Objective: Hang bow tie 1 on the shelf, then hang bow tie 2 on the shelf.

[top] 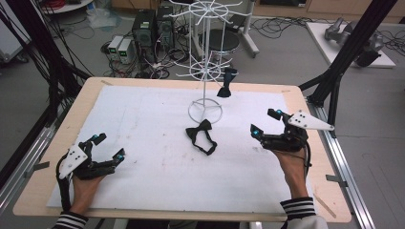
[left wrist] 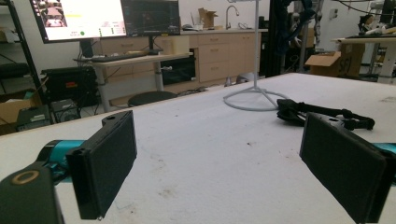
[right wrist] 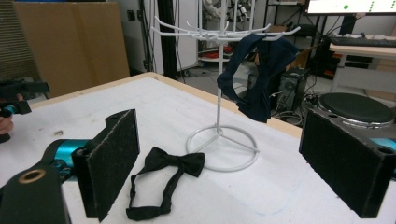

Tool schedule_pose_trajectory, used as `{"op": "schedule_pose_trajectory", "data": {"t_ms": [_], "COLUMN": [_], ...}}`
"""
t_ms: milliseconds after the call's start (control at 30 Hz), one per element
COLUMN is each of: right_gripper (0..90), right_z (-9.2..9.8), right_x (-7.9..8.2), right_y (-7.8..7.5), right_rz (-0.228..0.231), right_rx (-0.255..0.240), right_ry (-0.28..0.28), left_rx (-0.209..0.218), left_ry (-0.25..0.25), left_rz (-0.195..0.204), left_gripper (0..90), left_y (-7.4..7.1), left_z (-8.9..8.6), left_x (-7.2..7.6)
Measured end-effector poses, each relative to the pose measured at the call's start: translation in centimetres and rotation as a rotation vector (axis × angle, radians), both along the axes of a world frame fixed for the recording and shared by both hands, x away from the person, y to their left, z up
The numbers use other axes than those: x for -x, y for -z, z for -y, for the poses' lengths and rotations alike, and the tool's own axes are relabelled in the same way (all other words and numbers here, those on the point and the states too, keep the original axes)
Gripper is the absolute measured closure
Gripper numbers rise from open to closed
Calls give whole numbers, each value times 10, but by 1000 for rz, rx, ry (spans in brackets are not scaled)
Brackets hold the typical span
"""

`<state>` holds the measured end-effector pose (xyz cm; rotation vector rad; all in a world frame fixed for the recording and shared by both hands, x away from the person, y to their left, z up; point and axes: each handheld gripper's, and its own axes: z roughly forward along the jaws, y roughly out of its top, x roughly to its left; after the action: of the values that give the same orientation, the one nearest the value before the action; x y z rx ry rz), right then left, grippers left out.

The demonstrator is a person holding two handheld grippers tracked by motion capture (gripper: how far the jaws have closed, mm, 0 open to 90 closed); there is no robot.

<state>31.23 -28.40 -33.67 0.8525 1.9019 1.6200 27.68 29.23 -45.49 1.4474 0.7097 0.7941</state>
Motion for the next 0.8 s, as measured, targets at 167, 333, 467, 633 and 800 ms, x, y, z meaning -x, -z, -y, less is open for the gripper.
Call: {"op": "schedule_pose_trajectory", "data": {"t_ms": [167, 333, 467, 633, 800], "right_gripper": [116, 116, 116, 116, 116], "right_z": [1, 2, 3, 4, 5], "right_x": [3, 4, 6, 8, 13], "right_y": [13, 19, 22, 27, 33], "right_rz": [-15, -26, -33, -33, -25], "right_rx": [-10, -16, -21, -34, -38], "right_ry": [5, 7, 9, 8, 19], "left_rx": [0, 1, 2, -8, 0], "left_ry": [0, 2, 1, 1, 0], "left_rz": [0, -1, -2, 0, -1], "left_gripper": [114, 114, 114, 114, 114], "left_y": [0, 0, 0, 0, 0], "left_z": [0, 0, 0, 0, 0], "left_x": [0, 0, 0, 0, 0]}}
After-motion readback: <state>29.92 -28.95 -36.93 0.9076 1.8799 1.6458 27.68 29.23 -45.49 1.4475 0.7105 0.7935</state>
